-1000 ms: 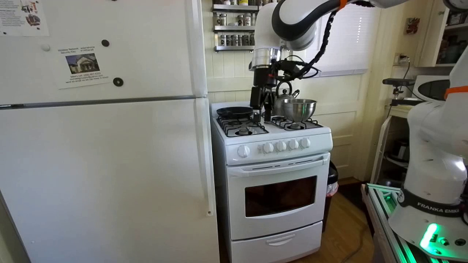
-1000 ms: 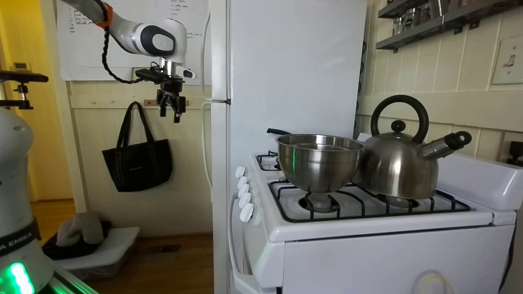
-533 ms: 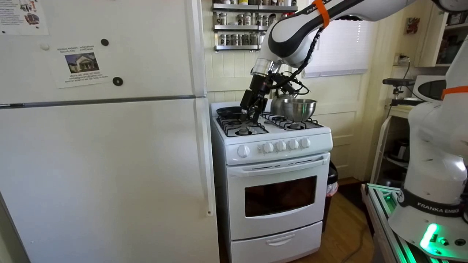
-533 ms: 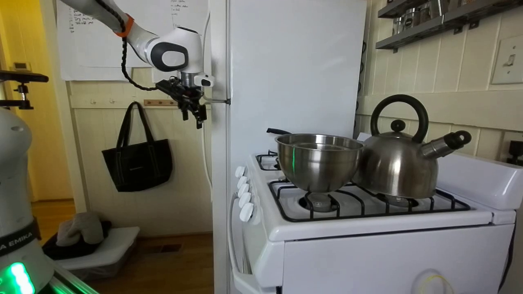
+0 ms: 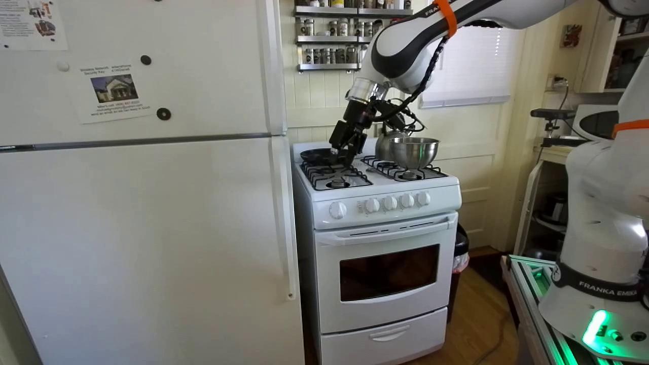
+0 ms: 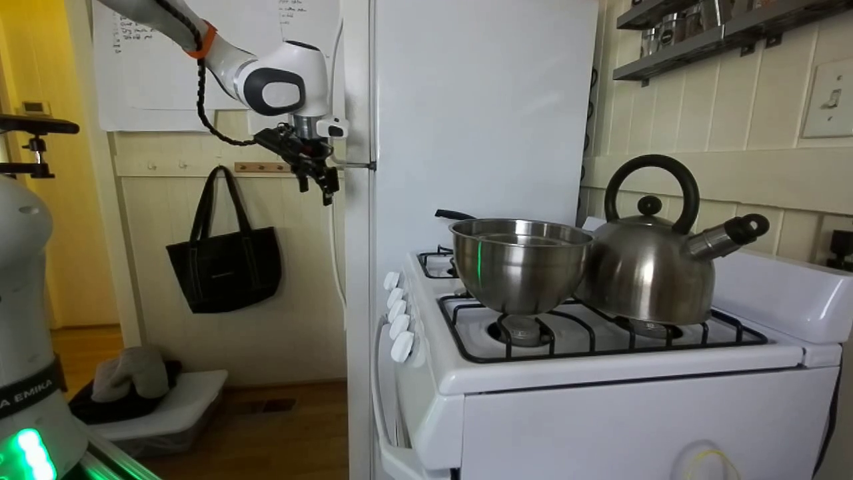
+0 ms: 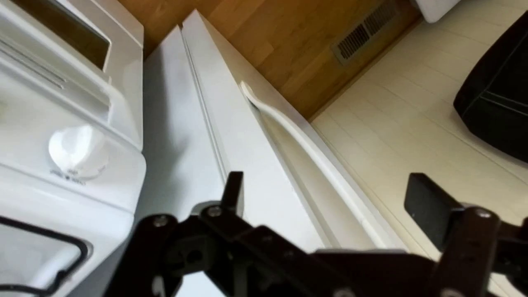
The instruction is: Open the bottom fridge door.
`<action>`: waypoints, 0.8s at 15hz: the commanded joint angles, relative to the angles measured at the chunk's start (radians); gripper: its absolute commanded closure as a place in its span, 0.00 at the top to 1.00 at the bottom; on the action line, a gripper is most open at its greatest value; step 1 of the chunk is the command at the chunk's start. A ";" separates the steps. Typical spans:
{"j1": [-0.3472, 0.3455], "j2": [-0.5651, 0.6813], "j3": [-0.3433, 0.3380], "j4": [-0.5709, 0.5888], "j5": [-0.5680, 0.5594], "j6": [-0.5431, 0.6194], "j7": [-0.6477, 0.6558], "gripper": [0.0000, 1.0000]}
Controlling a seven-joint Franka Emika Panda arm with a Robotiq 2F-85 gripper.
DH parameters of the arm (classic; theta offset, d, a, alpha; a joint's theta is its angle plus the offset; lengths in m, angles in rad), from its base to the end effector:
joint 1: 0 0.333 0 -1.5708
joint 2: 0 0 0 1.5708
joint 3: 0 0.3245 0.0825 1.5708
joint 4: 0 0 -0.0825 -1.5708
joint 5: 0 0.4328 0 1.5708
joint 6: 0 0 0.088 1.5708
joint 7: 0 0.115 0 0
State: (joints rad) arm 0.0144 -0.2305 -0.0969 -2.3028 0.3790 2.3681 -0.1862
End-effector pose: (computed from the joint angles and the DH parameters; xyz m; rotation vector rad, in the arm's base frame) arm 0.5423 -0.0396 0.4483 -2.8150 0.1846 -0.4709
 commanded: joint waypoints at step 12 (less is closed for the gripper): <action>0.077 0.129 -0.146 0.178 0.680 0.064 -0.895 1.00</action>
State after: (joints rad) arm 0.1791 -0.1043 -0.3271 -2.1266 1.0536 2.4393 -1.0811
